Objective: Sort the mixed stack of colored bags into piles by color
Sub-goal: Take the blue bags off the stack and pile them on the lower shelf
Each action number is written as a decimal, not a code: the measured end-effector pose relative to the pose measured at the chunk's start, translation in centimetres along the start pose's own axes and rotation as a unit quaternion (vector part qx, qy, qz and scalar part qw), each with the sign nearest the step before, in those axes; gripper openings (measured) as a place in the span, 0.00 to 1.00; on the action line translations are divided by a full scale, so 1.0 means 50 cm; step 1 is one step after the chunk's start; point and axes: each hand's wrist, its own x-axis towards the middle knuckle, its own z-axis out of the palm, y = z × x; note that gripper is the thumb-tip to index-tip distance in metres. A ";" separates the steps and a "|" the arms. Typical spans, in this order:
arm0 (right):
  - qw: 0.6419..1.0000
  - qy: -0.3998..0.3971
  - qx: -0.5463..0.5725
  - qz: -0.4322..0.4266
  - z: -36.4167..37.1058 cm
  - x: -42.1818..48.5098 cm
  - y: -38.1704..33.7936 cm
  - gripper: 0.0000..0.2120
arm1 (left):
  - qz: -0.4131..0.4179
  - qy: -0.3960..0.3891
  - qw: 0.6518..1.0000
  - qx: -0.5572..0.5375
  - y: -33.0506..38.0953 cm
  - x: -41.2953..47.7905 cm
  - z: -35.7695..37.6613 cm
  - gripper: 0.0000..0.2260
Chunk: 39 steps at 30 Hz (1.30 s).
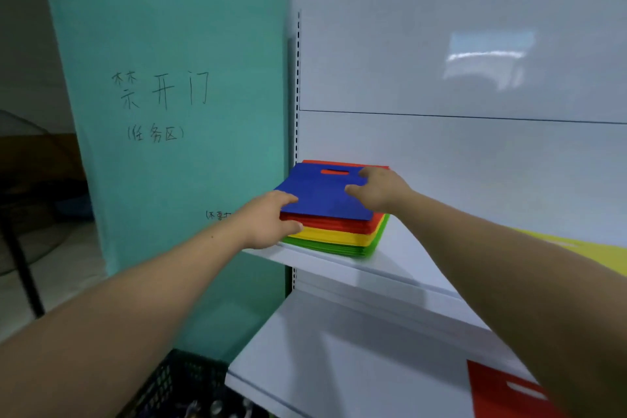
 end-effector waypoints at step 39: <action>0.907 0.366 0.209 0.007 -0.012 0.084 0.064 0.20 | 0.023 -0.018 0.925 -0.380 -0.087 0.295 0.022 0.26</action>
